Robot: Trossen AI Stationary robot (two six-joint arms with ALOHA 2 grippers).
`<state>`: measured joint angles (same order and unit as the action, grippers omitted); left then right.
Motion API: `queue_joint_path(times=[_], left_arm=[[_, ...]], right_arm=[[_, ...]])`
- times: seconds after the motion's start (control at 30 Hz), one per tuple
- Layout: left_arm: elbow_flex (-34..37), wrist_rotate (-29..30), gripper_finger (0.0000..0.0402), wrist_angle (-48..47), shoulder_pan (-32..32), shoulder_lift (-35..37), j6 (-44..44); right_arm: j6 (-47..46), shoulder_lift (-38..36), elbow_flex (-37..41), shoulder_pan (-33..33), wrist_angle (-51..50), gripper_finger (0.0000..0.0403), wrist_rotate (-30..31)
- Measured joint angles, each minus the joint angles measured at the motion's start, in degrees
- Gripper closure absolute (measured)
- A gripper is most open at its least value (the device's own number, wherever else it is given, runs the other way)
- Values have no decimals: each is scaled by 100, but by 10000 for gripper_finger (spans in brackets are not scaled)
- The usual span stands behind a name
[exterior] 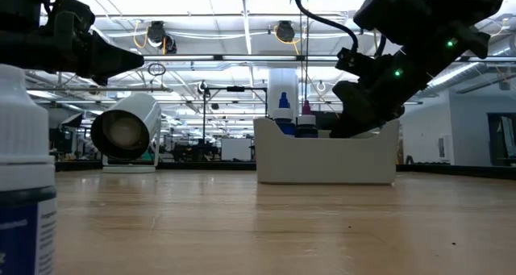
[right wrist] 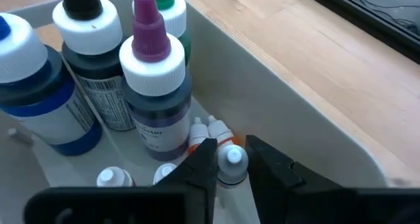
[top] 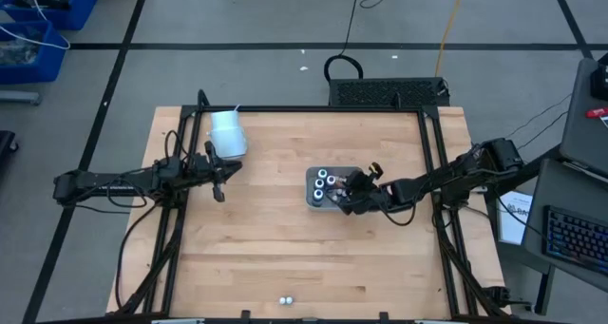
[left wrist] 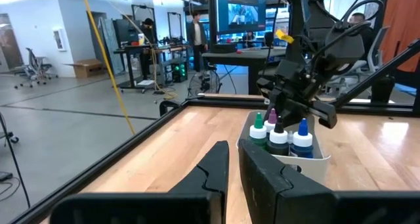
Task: Pick & Place food coloring
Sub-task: Put the bottom small blue food coloring bottle into the bin, then put the small dark orange food coloring bottle into the bin
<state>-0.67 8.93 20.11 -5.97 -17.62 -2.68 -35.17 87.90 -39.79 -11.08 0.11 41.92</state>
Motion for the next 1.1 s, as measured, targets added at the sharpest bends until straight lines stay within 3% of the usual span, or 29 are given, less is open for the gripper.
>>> queue_joint_path(times=[0.23, 0.43, 0.6, 0.77, 0.9, 0.97, 1.1], left_arm=[[0, 0, 357, -4, -1, 1, 19], [0, 0, 357, -6, -1, 1, 17], [0, 0, 357, -8, 1, -1, 17], [1, 0, 357, -32, 0, 1, 17], [1, 0, 357, -56, 0, 0, 17], [1, -1, 357, -56, 1, -1, 18], [2, 0, 357, -56, 1, 1, 42]], right_arm=[[-7, 0, -4, 152, -14, 291, -179], [182, -52, 3, 211, 53, 291, -291], [891, -604, -15, 199, 244, 302, -296], [2247, -1586, -13, -88, 309, 328, -403], [3094, -2577, 164, -227, 304, 373, -1129], [3497, -3146, 350, -200, 311, 395, -1809], [3904, -4155, 837, -48, 502, 394, -3190]])
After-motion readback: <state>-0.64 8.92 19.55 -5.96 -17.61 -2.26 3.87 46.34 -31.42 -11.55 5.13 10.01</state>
